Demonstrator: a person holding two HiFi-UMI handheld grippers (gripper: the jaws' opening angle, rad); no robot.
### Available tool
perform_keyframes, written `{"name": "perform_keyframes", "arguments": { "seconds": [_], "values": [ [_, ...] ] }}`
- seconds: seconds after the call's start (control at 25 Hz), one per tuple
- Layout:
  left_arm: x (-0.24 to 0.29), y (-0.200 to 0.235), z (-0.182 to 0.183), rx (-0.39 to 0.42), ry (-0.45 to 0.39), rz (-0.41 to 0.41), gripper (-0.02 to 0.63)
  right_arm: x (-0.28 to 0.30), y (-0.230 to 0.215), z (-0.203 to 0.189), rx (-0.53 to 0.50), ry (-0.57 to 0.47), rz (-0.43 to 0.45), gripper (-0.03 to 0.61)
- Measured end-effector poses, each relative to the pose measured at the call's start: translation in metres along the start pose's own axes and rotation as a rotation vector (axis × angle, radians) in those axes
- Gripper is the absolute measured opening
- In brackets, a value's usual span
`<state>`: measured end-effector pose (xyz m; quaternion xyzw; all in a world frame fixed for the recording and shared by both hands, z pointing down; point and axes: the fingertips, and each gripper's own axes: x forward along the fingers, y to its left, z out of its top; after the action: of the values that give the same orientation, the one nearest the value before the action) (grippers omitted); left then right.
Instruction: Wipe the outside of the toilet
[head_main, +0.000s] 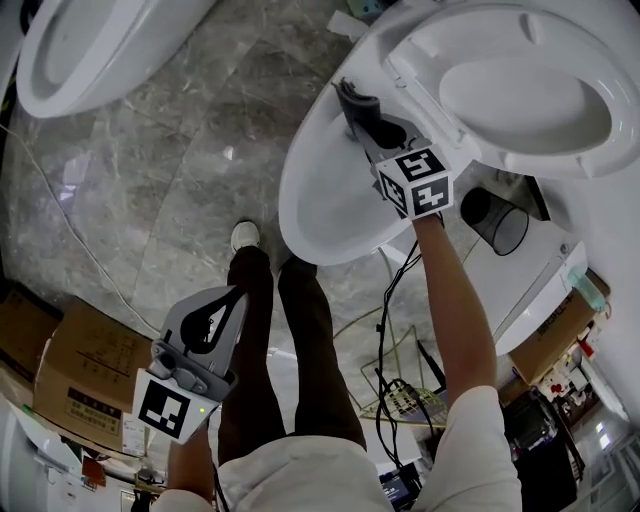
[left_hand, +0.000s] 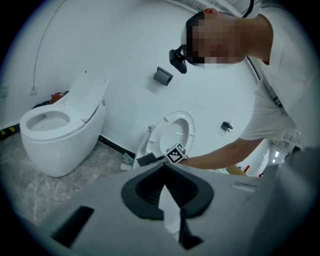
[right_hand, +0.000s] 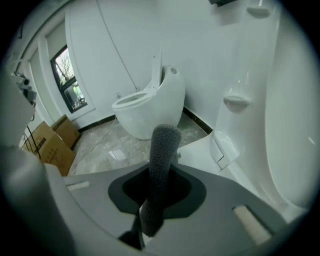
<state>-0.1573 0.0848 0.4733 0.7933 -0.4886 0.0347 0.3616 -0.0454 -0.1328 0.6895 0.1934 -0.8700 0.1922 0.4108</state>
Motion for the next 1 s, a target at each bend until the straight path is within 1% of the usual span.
{"name": "perform_keyframes", "arguments": {
  "seconds": [0.2,0.36,0.52,0.6,0.68,0.8,1.0],
  "values": [
    [0.001,-0.02,0.005,0.018,-0.005,-0.021,-0.002,-0.042,0.03,0.001,0.168,-0.138,0.052,0.055],
    [-0.001,-0.037,0.01,0.031,-0.01,-0.032,-0.002,-0.083,0.053,0.009,0.31,-0.273,0.089,0.055],
    [-0.006,-0.056,0.017,0.049,-0.014,-0.045,-0.002,-0.142,0.076,0.026,0.47,-0.444,0.137,0.055],
    [-0.008,-0.066,0.024,0.053,-0.019,-0.05,-0.002,-0.178,0.084,0.034,0.525,-0.514,0.15,0.055],
    [-0.01,-0.077,0.034,0.06,-0.027,-0.056,-0.002,-0.216,0.092,0.039,0.553,-0.561,0.153,0.055],
    [-0.014,-0.102,0.049,0.094,-0.04,-0.08,-0.002,-0.284,0.101,0.044,0.56,-0.612,0.138,0.055],
    [-0.026,-0.15,0.084,0.167,-0.047,-0.125,-0.002,-0.41,0.113,0.053,0.535,-0.693,0.049,0.055]
  ]
}}
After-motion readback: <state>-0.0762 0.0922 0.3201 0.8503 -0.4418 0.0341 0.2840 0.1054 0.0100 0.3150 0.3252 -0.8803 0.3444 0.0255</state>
